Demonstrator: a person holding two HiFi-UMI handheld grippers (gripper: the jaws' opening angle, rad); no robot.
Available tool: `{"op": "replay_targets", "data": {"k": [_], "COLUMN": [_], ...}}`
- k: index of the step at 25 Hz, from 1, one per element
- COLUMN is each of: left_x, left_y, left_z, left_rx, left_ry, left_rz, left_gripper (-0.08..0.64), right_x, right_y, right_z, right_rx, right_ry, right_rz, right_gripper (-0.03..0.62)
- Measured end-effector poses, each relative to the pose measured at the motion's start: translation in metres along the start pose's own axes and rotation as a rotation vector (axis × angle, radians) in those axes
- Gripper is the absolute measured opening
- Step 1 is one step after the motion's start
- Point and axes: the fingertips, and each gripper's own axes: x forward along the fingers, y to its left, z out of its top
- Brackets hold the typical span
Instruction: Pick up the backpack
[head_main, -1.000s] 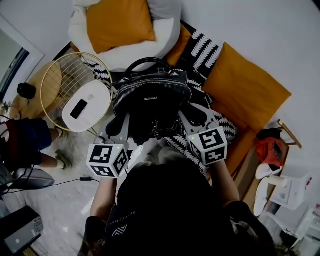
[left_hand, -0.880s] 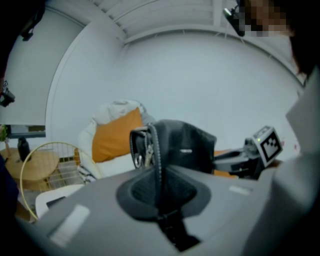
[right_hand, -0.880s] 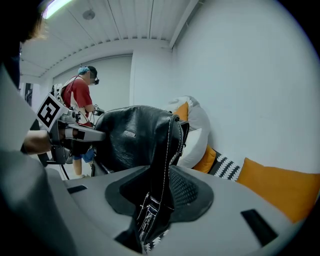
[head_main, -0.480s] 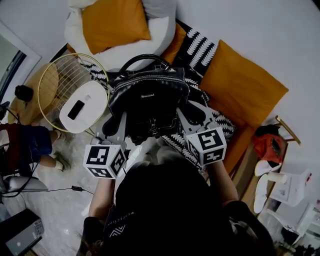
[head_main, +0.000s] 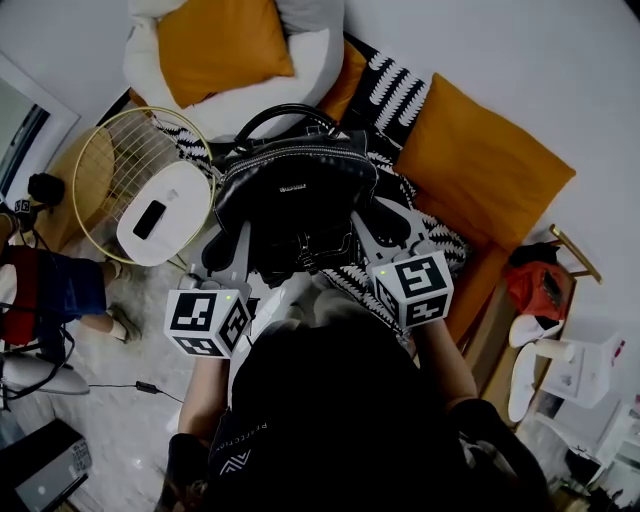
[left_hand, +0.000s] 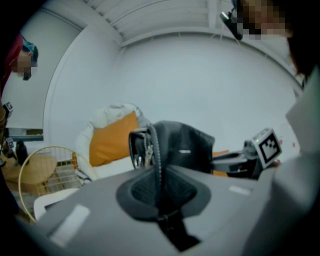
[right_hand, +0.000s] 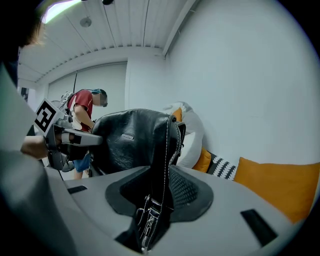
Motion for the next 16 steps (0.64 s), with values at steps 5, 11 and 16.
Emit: {"op": "replay_targets", "data": {"k": [5,11,16], "left_x": [-0.0003,-0.0012,0.0005], "left_y": [0.0005,-0.0008,0.0014], "left_z": [0.0017,0.0012,-0.0002], "left_rx": [-0.002,-0.008,-0.009], "left_ry": [-0.003,-0.007,-0.004], "left_rz": [0.003,0.004,0.005], "left_gripper": [0.035,0.035,0.035], "right_x": [0.0003,-0.0011,0.0019], "right_y": [0.001,-0.0004,0.0001], "right_z": [0.0012,0.0021,0.0007], "right_rx": [0.004,0.0,0.002], "right_ry": [-0.001,-0.003,0.0], "right_rz": [0.007,0.01,0.014], "right_gripper": [0.11,0.11,0.109]}}
